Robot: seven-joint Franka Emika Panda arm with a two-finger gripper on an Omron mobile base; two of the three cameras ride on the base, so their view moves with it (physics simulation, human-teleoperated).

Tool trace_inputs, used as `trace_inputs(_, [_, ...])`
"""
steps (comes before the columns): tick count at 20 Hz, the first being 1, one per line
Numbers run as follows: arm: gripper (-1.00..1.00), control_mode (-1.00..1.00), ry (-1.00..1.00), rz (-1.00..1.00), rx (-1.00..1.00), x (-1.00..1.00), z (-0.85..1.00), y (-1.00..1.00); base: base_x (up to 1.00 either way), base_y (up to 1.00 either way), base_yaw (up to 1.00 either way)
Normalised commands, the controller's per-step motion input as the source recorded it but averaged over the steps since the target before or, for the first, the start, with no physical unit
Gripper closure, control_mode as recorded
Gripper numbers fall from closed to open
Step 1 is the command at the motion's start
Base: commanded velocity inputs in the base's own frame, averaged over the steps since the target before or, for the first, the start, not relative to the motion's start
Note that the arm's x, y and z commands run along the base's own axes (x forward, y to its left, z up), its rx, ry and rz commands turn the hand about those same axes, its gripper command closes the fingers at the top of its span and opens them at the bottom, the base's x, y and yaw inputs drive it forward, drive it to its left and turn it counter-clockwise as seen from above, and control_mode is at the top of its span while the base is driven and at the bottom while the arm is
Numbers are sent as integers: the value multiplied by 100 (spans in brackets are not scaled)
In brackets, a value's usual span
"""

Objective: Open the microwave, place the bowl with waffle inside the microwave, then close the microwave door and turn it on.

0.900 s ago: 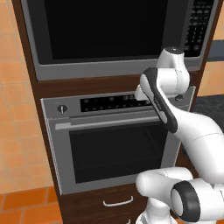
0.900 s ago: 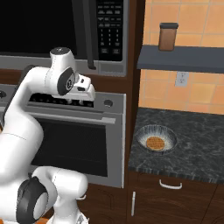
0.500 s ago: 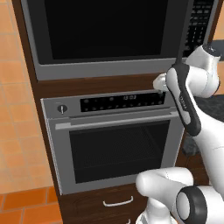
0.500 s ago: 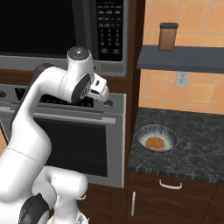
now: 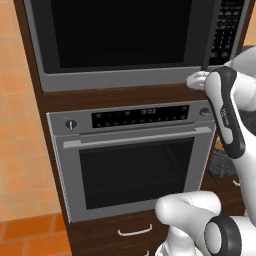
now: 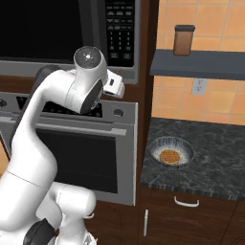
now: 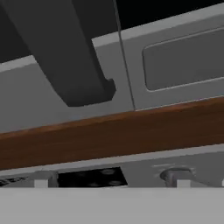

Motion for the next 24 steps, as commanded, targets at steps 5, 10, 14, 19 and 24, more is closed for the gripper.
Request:
trace_inputs(5, [-100,-100,-25,3,0,0,100,-2,0,0,0])
trace_inputs(10, [-100,-100,-7,0,0,1,71,1,0,0,0])
trace_inputs(14, [-100,-100,0,0,0,24,4,0,0,0,0])
trace_inputs(19, [-100,-100,-2,0,0,49,-27,0,0,0,0])
trace_inputs(24, [-100,-100,0,0,2,34,-18,0,0,0,0])
